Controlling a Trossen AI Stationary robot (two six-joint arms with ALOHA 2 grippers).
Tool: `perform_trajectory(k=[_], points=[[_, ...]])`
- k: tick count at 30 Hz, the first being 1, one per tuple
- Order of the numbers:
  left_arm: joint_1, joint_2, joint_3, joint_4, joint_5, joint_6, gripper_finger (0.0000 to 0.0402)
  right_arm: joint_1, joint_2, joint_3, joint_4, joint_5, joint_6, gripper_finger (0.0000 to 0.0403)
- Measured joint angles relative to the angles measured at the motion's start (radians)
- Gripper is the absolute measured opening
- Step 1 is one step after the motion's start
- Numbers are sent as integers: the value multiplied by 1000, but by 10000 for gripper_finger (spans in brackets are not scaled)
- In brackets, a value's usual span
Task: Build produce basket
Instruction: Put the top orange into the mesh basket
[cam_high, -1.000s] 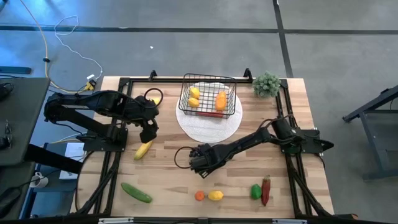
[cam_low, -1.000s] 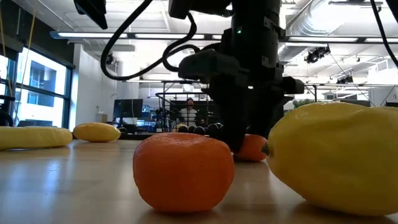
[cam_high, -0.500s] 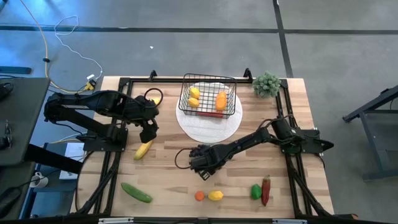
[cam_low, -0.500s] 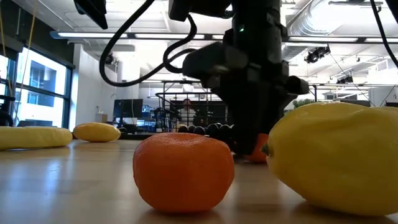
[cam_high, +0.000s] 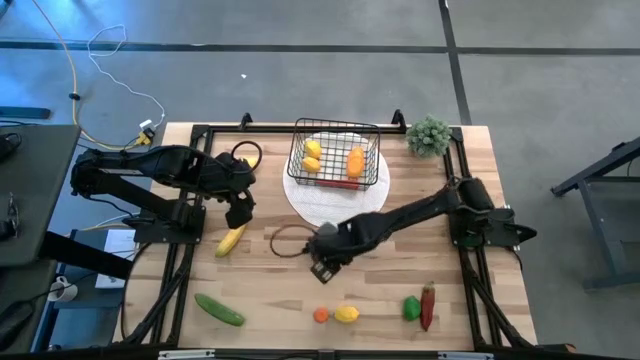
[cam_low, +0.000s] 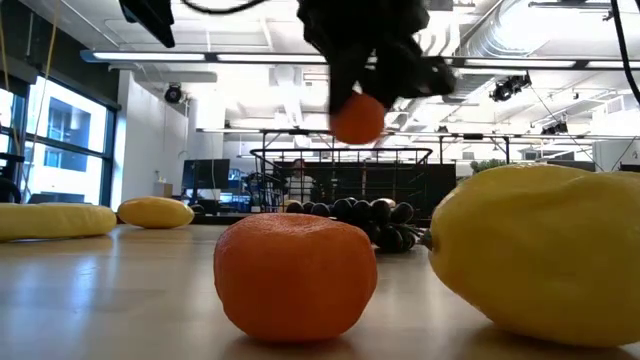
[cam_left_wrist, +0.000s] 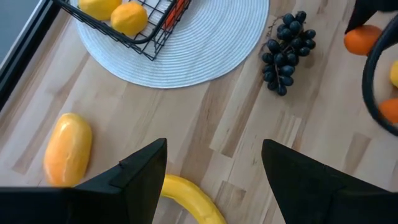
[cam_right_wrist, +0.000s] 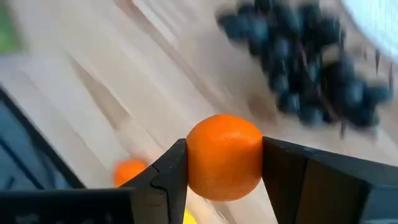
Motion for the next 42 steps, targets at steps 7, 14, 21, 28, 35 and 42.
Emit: perform_trajectory(k=[7,14,21,28,35,42], points=[[0,0,0,2,-42,-1,252,-102,-76,0,125,57,-136,136],[18,0,0,3,-47,-1,252,-232,-101,0,226,61,-312,133],[46,0,0,5,-48,34,252,-356,-102,0,307,8,-453,133],[56,0,0,5,-48,85,252,-462,-102,0,366,-5,-623,133],[56,0,0,4,-93,86,252,-549,-75,0,386,-21,-722,132],[83,0,0,-3,-209,116,252,-624,0,0,394,-137,-735,132]])
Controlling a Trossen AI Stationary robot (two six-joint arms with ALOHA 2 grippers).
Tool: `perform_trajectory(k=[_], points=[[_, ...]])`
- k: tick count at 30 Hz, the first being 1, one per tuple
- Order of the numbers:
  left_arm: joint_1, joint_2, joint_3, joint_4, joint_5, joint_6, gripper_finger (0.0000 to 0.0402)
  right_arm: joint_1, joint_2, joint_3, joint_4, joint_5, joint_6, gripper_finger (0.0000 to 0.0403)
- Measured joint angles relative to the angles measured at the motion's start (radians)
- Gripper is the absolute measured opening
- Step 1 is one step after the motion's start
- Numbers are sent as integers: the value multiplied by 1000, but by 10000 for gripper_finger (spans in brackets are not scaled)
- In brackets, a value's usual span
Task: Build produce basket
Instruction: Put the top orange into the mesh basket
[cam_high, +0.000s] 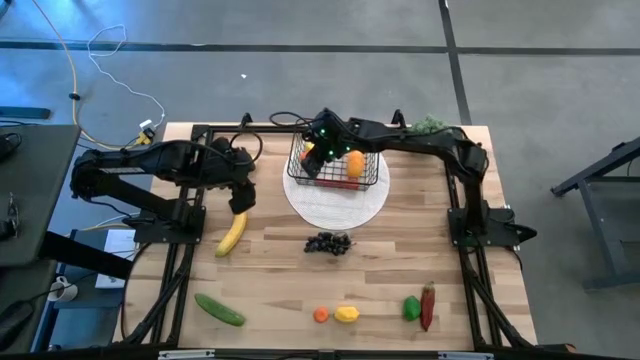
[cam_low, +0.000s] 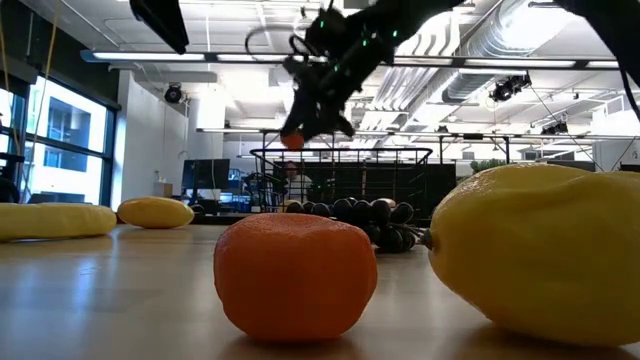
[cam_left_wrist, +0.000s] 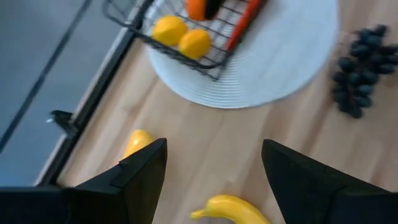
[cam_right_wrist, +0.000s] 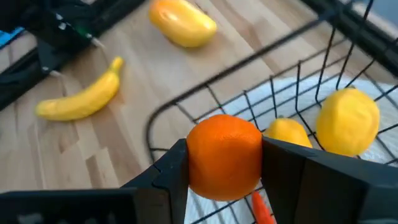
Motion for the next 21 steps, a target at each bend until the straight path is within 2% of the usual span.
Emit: perform_trajectory(k=[4,14,21], points=[[56,0,0,0,-26,24,252,-25,40,0,-1,-32,7,133],[231,0,0,1,-19,87,252,-35,106,0,-5,-77,20,150],[290,0,0,1,-19,124,252,-35,111,0,9,-74,17,193]])
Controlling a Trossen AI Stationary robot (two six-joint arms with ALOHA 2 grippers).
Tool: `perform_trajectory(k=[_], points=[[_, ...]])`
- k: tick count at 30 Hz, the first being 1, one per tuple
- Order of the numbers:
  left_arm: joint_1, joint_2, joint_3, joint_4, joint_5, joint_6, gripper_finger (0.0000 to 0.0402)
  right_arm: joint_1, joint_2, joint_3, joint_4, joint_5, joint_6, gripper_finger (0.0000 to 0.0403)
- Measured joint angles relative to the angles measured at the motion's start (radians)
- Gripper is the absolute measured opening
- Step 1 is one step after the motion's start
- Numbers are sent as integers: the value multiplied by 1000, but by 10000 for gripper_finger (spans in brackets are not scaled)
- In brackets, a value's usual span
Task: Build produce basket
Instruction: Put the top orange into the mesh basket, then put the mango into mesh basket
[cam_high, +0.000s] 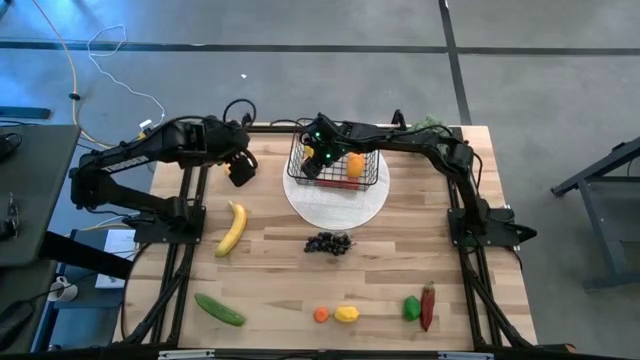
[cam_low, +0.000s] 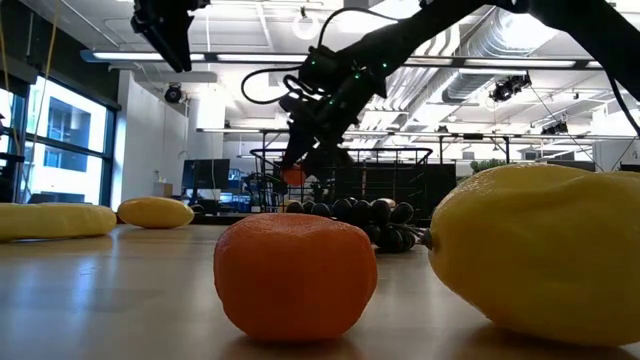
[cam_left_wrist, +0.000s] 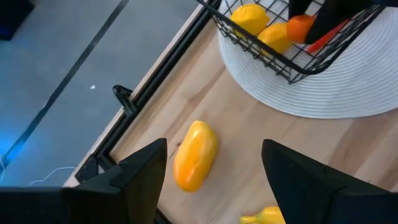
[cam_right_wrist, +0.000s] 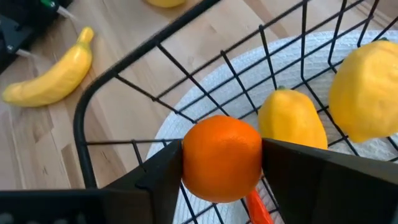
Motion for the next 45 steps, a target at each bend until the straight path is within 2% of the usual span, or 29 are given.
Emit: perform_trajectory(k=[6,11,18,21,28,35,39,45], points=[[27,0,0,-5,33,-34,254,0,0,0,9,0,16,238],[62,1,0,-7,64,-37,271,-14,0,0,7,-7,42,253],[155,30,0,-37,67,-34,301,-63,-9,0,-9,-141,95,255],[211,52,0,-37,131,39,303,-93,-40,0,-8,-184,95,255],[334,103,0,-37,246,194,299,-141,-137,0,-5,-182,57,255],[430,185,0,-36,410,365,299,-163,-188,0,-6,-171,18,255],[464,244,0,-34,409,407,299,-164,-188,0,-12,-169,8,255],[482,358,0,-44,316,440,299,-164,-188,0,-19,-158,-23,255]])
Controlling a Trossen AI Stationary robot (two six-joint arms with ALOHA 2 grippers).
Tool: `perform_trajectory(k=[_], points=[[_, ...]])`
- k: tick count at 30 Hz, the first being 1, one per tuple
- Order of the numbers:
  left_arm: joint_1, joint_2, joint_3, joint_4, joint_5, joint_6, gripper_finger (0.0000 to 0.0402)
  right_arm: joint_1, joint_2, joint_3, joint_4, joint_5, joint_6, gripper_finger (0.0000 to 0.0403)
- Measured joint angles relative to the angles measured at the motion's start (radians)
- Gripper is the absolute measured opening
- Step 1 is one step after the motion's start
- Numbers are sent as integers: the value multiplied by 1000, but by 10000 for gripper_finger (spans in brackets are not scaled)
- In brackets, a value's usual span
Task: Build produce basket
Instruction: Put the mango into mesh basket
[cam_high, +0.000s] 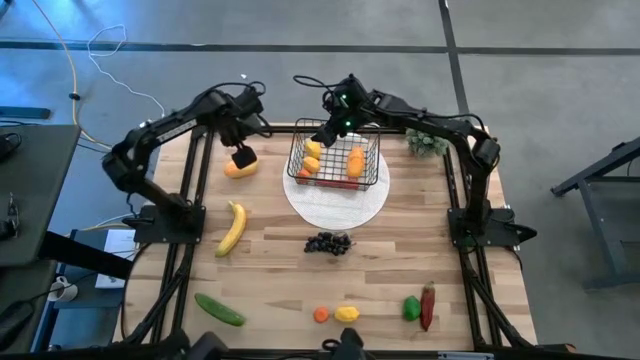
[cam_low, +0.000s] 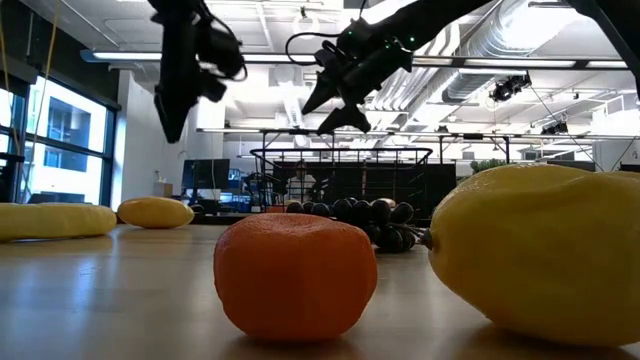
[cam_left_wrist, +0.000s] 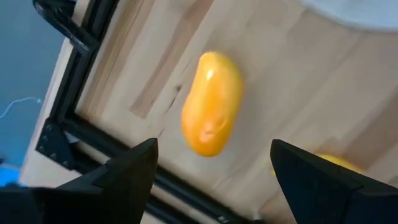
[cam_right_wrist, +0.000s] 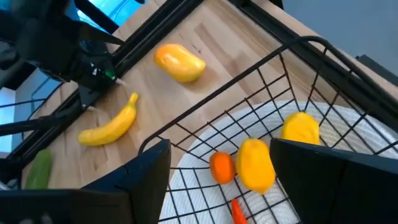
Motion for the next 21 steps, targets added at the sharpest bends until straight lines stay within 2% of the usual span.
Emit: perform_trajectory(k=[3,10,18,21], points=[[0,59,0,-4,-31,26,298,-5,0,0,-22,9,2,255],[-2,175,0,-5,-16,26,298,-9,0,0,-70,46,23,255],[-2,249,0,-9,30,41,298,-9,1,0,-95,93,29,255],[-3,268,0,-8,6,46,298,-9,1,0,-95,101,29,255]])
